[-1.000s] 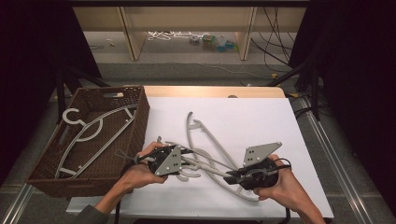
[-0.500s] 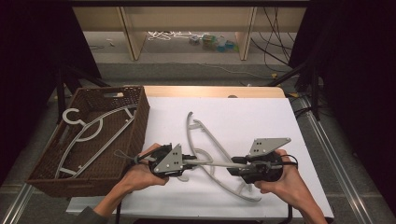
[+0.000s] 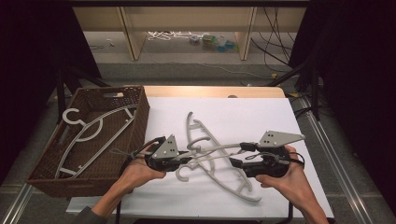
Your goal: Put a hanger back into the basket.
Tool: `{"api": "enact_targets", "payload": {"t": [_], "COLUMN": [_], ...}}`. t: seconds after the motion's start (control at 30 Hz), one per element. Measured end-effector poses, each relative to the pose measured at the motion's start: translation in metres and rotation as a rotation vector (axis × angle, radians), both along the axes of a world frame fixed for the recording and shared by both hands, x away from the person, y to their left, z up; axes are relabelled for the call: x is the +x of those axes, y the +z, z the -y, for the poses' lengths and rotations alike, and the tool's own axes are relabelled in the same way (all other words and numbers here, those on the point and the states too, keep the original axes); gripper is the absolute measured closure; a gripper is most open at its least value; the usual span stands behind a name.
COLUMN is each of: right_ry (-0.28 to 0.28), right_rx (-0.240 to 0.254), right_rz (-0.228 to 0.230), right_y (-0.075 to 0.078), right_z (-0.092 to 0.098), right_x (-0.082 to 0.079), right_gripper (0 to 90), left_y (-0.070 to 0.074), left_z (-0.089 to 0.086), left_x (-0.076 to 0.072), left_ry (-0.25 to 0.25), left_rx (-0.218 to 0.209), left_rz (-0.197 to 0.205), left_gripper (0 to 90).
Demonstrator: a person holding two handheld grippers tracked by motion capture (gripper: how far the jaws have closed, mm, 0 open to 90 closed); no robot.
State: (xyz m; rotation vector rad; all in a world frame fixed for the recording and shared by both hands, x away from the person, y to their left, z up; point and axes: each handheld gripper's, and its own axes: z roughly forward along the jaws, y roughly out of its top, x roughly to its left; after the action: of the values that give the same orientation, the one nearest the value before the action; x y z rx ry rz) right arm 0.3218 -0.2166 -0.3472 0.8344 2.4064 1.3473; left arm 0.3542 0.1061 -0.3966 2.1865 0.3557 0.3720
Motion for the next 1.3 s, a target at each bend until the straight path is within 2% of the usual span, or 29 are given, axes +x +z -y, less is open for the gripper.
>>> {"api": "enact_targets", "payload": {"t": [0.1,0.17,0.2,0.23,0.27,0.5,0.57,0.73,0.77,0.87,0.97,1.0,1.03,1.1,1.17,1.3], "right_ry": [-0.001,-0.007,-0.007,-0.012,-0.019,-0.027,-0.026,-0.021,-0.023,-0.015,-0.022,-0.019,-0.012,-0.019,-0.013,-0.015], "right_rx": [0.001,0.001,0.006,0.01,0.015,0.024,0.017,0.013,0.012,0.025,0.019,0.021,0.02,0.016,0.014,0.009], "right_rz": [-0.007,-0.013,-0.015,-0.015,-0.005,-0.01,-0.016,-0.02,-0.019,-0.027,-0.035,-0.038,-0.04,-0.042,-0.047,-0.051], "right_y": [0.0,0.0,0.0,0.0,0.001,-0.001,-0.002,-0.008,-0.01,-0.017,-0.02,-0.021,-0.022,-0.023,-0.025,-0.027], "right_z": [0.0,0.001,0.001,0.002,0.002,0.004,0.004,0.002,0.002,0.003,0.004,0.005,0.005,0.005,0.005,0.005], "right_x": [0.0,-0.001,-0.001,-0.001,-0.001,-0.004,-0.005,-0.007,-0.008,-0.009,-0.009,-0.009,-0.009,-0.009,-0.009,-0.009], "right_gripper": [36.8,36.7,36.7,36.7,36.6,35.7,35.2,33.4,33.1,32.1,31.9,31.9,31.9,31.9,31.9,31.9], "left_y": [0.001,0.002,0.003,0.005,0.006,0.024,0.031,0.053,0.057,0.07,0.084,0.089,0.093,0.099,0.106,0.117], "left_z": [-0.003,-0.005,-0.005,-0.007,-0.008,-0.023,-0.028,-0.041,-0.043,-0.051,-0.059,-0.061,-0.063,-0.066,-0.07,-0.086], "left_x": [0.003,0.006,0.007,0.008,0.009,0.014,0.014,0.011,0.011,0.01,0.009,0.009,0.008,0.008,0.008,0.009], "left_ry": [0.026,0.043,0.057,0.072,0.082,0.147,0.152,0.169,0.171,0.177,0.188,0.189,0.189,0.191,0.195,0.234], "left_rx": [-0.004,-0.006,-0.02,-0.016,-0.027,-0.101,-0.141,-0.177,-0.2,-0.208,-0.246,-0.246,-0.227,-0.217,-0.189,-0.155], "left_rz": [-0.04,-0.052,-0.073,-0.076,-0.088,-0.148,-0.172,-0.174,-0.19,-0.191,-0.196,-0.188,-0.177,-0.179,-0.174,-0.158], "left_gripper": [79.1,79.0,79.1,79.1,79.1,79.1,79.2,79.2,79.2,79.2,79.3,79.3,79.3,79.3,79.3,79.2]}}
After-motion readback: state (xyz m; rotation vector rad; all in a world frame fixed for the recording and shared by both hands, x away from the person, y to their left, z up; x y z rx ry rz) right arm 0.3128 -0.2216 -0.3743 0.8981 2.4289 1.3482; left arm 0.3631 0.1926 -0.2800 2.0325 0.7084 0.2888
